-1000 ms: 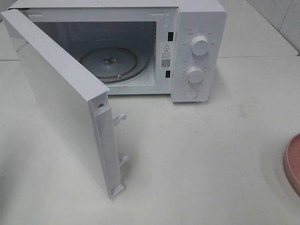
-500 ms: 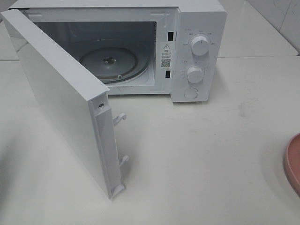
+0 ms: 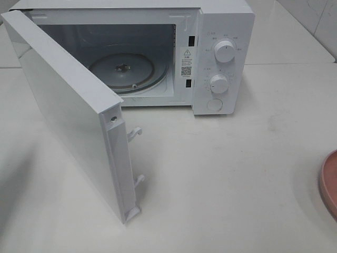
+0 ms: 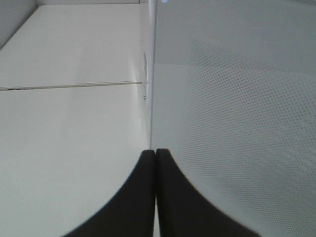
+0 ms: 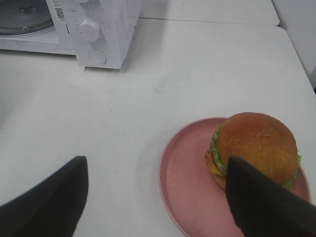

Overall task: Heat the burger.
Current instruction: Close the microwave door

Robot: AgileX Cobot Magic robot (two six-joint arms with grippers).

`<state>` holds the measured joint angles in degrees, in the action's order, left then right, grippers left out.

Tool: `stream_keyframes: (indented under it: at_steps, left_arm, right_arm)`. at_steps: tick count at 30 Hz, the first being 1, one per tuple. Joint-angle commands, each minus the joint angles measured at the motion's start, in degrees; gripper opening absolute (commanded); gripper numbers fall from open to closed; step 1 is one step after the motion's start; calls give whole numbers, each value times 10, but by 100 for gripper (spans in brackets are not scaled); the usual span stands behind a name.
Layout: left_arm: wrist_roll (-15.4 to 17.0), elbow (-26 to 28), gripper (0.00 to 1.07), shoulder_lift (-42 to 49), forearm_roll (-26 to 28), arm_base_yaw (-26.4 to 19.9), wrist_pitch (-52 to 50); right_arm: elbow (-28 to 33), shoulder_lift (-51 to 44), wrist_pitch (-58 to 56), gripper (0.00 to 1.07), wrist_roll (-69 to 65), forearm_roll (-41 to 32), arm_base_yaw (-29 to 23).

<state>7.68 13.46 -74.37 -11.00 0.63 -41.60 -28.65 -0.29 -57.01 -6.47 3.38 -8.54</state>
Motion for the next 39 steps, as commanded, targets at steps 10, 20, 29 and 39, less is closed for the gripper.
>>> stream_keyframes:
  at_steps: [10, 20, 29, 39]
  left_arm:
    - [53, 40, 0, -120, -104, 15, -97]
    - [34, 76, 0, -179, -37, 119, -105]
    - [34, 119, 0, -215, 13, 186, -103]
    - [-6, 167, 0, -259, 102, 261, -88]
  right_arm:
    - [1, -15, -1, 75, 7, -3, 2]
    - [1, -15, -1, 75, 7, -3, 2]
    - [1, -15, -1, 75, 7, -3, 2]
    - [1, -15, -1, 75, 7, -3, 2]
